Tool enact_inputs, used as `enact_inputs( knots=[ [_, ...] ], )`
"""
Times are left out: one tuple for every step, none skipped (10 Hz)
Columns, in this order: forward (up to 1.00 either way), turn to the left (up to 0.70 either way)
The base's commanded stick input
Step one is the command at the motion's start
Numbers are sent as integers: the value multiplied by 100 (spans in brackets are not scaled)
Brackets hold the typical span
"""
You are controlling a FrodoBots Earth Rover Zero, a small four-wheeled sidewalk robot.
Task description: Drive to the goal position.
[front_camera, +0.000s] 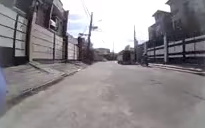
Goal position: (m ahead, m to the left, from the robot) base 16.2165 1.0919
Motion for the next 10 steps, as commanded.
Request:
enact_inputs(
  knots=[
    [100,8],
    [100,5],
    [100,0],
    [100,3],
    [100,1],
    [100,0],
    [100,5],
    [100,11],
    [100,11],
    [100,10]
  ],
)
